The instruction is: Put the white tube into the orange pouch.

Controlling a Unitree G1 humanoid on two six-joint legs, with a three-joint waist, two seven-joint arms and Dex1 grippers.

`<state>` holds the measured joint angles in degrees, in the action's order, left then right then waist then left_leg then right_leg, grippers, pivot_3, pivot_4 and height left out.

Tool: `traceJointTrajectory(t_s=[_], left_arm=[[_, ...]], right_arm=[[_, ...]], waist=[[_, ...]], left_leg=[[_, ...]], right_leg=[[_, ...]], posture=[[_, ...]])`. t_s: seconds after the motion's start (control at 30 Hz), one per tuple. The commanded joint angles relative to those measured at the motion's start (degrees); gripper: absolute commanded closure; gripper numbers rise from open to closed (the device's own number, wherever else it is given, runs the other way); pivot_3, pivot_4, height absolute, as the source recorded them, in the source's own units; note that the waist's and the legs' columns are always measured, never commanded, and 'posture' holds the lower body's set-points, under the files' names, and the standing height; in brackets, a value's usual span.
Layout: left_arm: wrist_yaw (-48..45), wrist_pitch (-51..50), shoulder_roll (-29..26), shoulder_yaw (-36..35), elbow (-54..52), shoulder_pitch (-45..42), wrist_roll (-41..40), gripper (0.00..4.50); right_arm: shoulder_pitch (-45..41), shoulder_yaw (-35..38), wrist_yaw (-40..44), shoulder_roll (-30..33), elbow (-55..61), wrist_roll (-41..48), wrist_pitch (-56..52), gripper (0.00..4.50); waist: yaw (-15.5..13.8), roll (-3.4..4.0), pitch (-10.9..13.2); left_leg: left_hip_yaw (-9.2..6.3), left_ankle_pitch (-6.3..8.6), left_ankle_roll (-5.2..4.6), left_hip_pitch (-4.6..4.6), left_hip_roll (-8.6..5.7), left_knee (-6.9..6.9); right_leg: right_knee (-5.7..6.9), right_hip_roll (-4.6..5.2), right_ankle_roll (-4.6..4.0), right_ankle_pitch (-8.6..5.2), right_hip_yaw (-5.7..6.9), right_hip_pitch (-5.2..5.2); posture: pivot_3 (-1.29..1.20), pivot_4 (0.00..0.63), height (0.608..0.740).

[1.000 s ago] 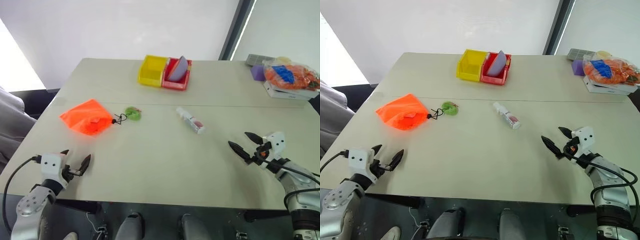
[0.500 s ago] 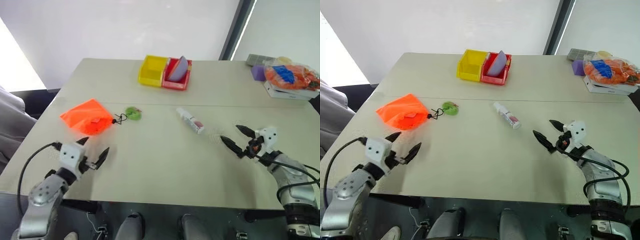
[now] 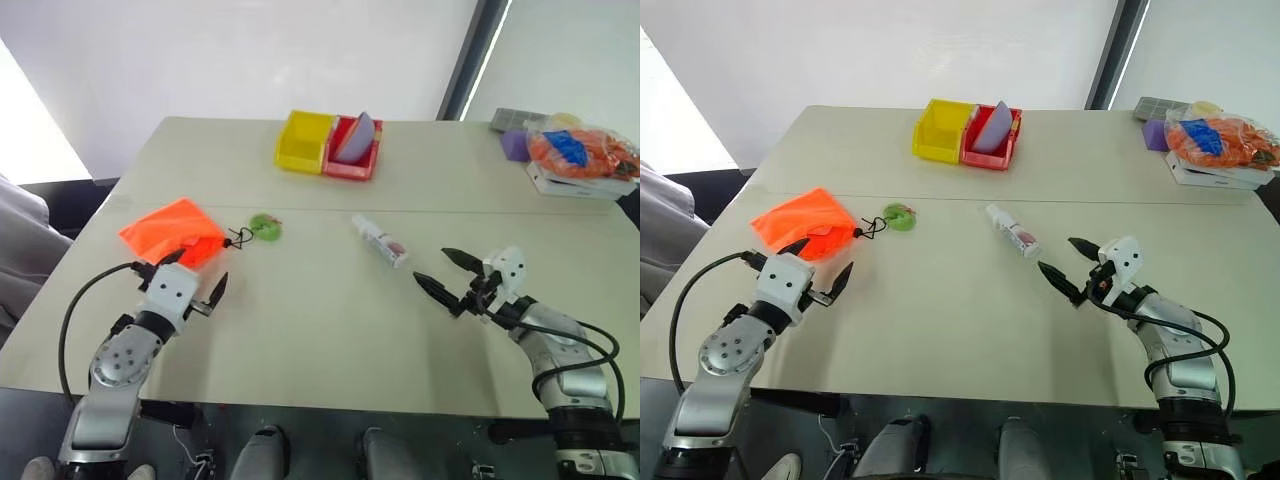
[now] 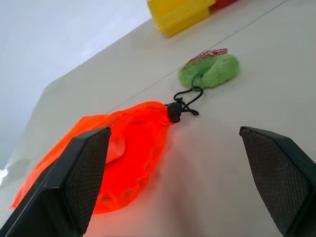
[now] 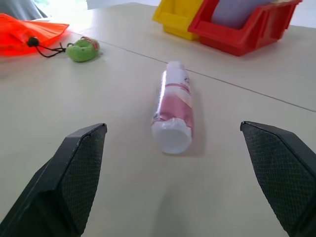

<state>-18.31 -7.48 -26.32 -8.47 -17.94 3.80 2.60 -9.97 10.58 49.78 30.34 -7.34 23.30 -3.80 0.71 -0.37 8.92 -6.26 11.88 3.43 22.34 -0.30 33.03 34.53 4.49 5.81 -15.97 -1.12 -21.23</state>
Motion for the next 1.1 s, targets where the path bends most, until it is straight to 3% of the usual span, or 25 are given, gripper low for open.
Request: traceJointTrajectory(t_s=[0.03, 0.47, 1.1], left_arm=[[3.4, -0.4, -0.2, -0.9, -2.8, 0.0, 4.0, 0.05], [6.5, -1.3, -2.1, 0.3, -2.8, -0.6, 13.2, 0.05], [8.7, -3.2, -1.5, 0.4, -4.0, 0.4, 19.4, 0.05]], right_arm=[[-2.1, 0.2, 0.8, 0.4, 0.0, 0.5, -0.1, 0.0], [-1.8, -0.3, 0.6, 0.2, 2.5, 0.8, -1.5, 0.0], [-2.0, 0.0, 2.9, 1.1, 1.3, 0.8, -1.8, 0.0]], waist=[[-0.1, 0.0, 0.0], [-0.1, 0.0, 0.0], [0.0, -0.01, 0.0]], left_leg=[[0.0, 0.0, 0.0, 0.0, 0.0, 0.0], [0.0, 0.0, 0.0, -0.02, 0.0, 0.03], [-0.02, -0.01, -0.01, -0.13, 0.0, 0.1]], right_leg=[[0.02, 0.0, 0.0, 0.0, 0.0, 0.0], [0.11, -0.01, 0.01, 0.0, 0.0, -0.02], [0.53, -0.01, 0.04, -0.03, -0.01, -0.09]], posture=[[0.0, 0.15, 0.724], [0.0, 0.15, 0.724], [0.0, 0.15, 0.724]])
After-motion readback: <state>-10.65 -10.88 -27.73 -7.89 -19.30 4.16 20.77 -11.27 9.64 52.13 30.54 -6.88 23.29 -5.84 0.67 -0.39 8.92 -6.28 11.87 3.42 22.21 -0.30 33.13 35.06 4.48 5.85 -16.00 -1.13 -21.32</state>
